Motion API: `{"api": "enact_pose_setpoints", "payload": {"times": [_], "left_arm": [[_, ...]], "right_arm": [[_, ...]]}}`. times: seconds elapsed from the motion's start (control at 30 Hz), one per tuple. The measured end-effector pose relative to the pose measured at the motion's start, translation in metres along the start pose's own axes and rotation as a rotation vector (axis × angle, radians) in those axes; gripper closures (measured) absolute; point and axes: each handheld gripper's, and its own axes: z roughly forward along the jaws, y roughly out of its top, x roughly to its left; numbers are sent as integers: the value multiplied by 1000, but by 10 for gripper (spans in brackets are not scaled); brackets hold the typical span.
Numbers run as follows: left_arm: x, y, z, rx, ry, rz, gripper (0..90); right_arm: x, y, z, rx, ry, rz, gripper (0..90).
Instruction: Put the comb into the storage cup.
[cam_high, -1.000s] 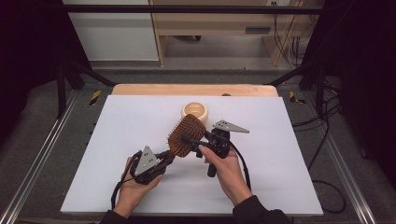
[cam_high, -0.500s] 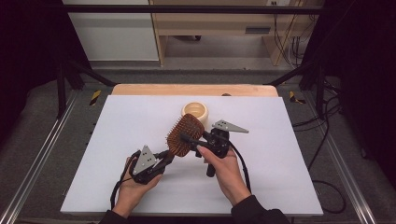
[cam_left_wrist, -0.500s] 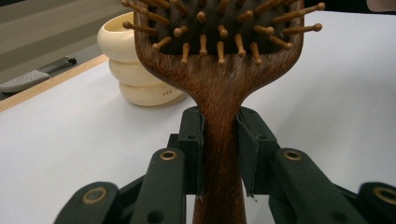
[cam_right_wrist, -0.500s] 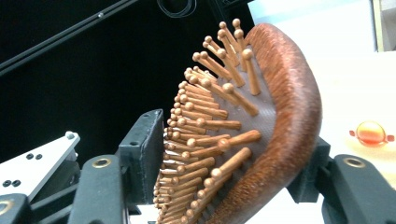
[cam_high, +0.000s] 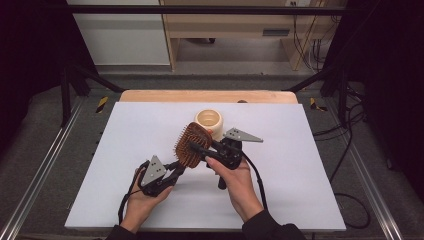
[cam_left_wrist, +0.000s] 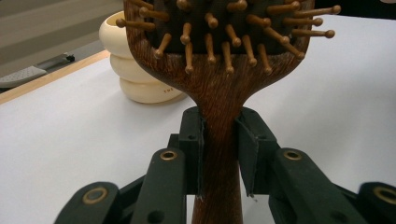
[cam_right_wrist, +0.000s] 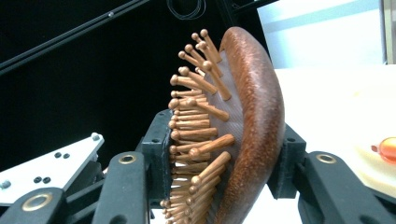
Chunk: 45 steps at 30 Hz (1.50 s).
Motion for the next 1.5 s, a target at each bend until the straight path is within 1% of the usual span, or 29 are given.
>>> {"api": "enact_pose_setpoints", "payload": {"times": [0.33,0.4,0.5,0.57,0.63,0.7,0.77,0.87,0.97,1.0,1.03,1.17,1.23,1.3,1.4,1.47,1.5], "left_arm": [[1,0,-2,-21,10,-14,726],[2,0,-2,-28,13,-21,724],[3,-1,-2,-38,14,-44,716],[4,-2,-2,-41,22,-49,712],[5,-2,-3,-46,31,-62,695],[6,-3,-3,-53,36,-77,642],[7,-3,-6,-59,36,-89,620],[9,-4,-11,-76,45,-107,528],[11,-4,-17,-83,84,-113,430],[13,-4,-20,-89,104,-117,402],[15,-4,-24,-100,124,-131,373],[26,-6,-33,-121,171,-188,275],[32,-8,-37,-121,189,-210,218],[38,-11,-40,-111,209,-222,144],[45,-16,-48,-113,229,-252,99],[49,-21,-56,-118,251,-261,76],[50,-24,-61,-124,255,-266,69]], "right_arm": [[9,6,4,2,-6,-28,543],[10,7,4,2,-7,-31,544],[12,8,5,1,-11,-36,546],[12,8,6,1,-12,-41,547],[13,9,6,-4,-14,-40,547],[13,11,6,-12,-20,-43,547],[12,13,4,-22,-28,-34,546],[8,20,0,-37,-49,-31,544],[2,26,-4,-53,-73,-34,544],[0,28,-6,-56,-82,-33,544],[-2,31,-7,-60,-90,-31,543],[-7,39,-12,-71,-109,-28,543],[-9,44,-15,-79,-118,-35,542],[-10,50,-16,-86,-130,-38,542],[-12,55,-18,-96,-131,-37,541],[-13,58,-19,-102,-130,-33,540],[-13,60,-19,-102,-131,-33,540]]}}
